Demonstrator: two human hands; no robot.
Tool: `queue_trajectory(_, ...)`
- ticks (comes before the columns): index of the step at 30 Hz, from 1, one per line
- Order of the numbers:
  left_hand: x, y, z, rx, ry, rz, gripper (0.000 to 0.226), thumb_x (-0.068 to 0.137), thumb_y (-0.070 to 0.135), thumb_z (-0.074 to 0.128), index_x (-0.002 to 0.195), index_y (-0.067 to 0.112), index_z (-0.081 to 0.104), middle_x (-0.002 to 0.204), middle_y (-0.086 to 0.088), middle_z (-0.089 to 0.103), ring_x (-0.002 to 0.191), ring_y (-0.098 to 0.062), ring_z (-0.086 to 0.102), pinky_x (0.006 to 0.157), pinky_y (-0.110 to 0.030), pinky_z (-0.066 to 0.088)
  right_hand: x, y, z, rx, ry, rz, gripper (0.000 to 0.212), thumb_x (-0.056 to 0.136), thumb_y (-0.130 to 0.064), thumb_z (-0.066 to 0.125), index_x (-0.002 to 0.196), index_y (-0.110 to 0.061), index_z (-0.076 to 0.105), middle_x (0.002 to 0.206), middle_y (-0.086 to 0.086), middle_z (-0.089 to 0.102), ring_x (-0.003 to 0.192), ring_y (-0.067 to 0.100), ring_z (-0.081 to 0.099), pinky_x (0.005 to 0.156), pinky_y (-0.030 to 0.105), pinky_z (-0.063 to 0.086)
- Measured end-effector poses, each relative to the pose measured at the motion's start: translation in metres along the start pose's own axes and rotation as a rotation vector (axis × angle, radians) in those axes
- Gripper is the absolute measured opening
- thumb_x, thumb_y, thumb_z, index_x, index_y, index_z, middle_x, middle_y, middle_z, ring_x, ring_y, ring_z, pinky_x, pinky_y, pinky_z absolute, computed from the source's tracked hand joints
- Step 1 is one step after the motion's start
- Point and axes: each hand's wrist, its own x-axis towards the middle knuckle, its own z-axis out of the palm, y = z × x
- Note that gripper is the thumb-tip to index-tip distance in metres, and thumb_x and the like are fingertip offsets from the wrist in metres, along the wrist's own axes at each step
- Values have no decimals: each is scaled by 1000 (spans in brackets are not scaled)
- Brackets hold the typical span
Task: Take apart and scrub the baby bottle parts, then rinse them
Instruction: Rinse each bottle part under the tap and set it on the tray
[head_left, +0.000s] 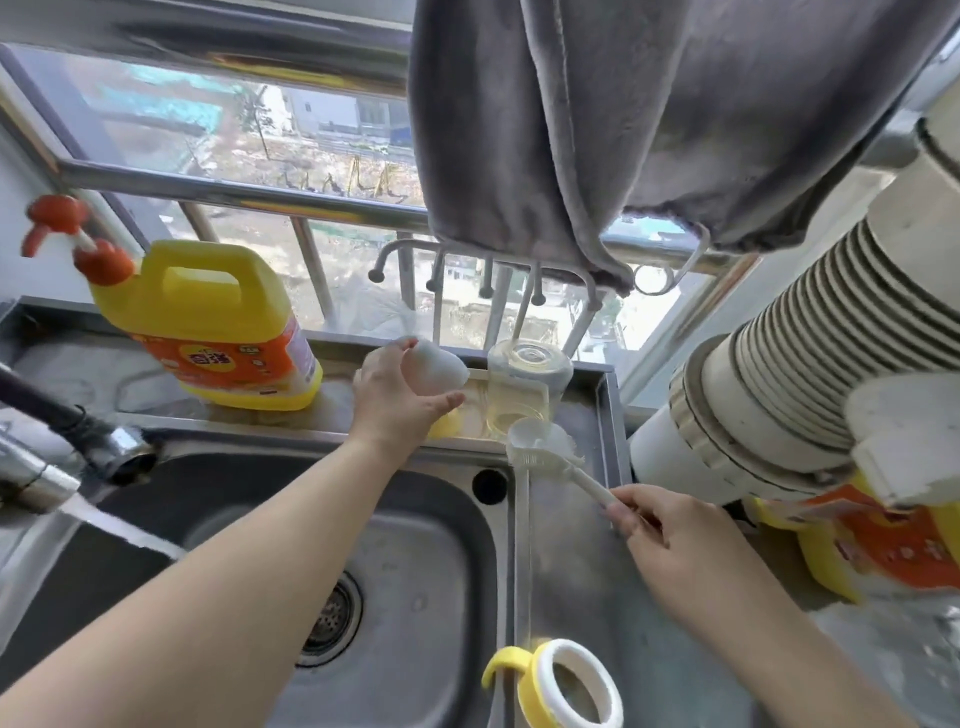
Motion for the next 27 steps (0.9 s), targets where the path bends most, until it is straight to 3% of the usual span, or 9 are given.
queue_trajectory(3,1,-3,5,124,-68,35,78,70,33,81,137,28,43,136,-2,41,125,-26,32,98,-28,25,1,8,5,37,-13,6,17,92,-40,50,88,-33,65,57,-10,57,65,1,52,54,19,38)
queue_trajectory(7,-1,-7,10,109,-156,-4,71,74,24,78,136,33,45,133,-4,34,126,-25,26,106,-28,23,2,9,9,65,-10,1,17,93,-39,50,89,-32,65,58,-11,58,64,3,53,52,19,37)
queue_trajectory(10,-2,-10,10,150,-163,28,76,74,24,78,140,28,40,134,-7,41,125,-27,29,106,-32,24,4,8,11,72,0,8,18,93,-38,49,94,-31,66,66,-9,62,64,2,56,54,16,39)
queue_trajectory(14,-3,-13,5,83,-134,28,77,75,16,77,141,20,39,134,-8,49,121,-26,45,103,-35,37,5,5,17,118,-7,43,17,94,-35,49,96,-29,66,57,-10,53,56,-8,51,47,10,37)
queue_trajectory(19,-16,-17,-5,96,-146,94,61,78,2,66,134,15,46,130,-7,52,119,-20,46,93,-21,31,2,3,25,194,-10,109,20,95,-35,50,102,-26,66,64,-12,55,56,1,51,49,10,33)
queue_trajectory(22,-41,-12,-13,119,-128,152,53,81,6,65,130,12,49,127,-9,50,114,-19,47,94,-20,32,-5,2,25,202,8,139,20,95,-34,49,103,-25,66,68,-13,57,62,3,52,53,16,35)
queue_trajectory(24,-68,-10,-12,98,-199,170,42,83,11,66,123,14,53,119,-6,53,99,-15,52,88,-22,42,-13,1,25,195,18,162,19,95,-33,50,100,-24,66,68,-11,59,63,4,53,53,18,36)
queue_trajectory(27,-112,-12,-2,116,-427,100,23,84,22,68,105,15,61,101,-1,60,85,-12,58,73,-20,45,-32,2,29,202,31,191,19,96,-32,49,99,-22,65,69,-9,61,62,6,54,54,22,41)
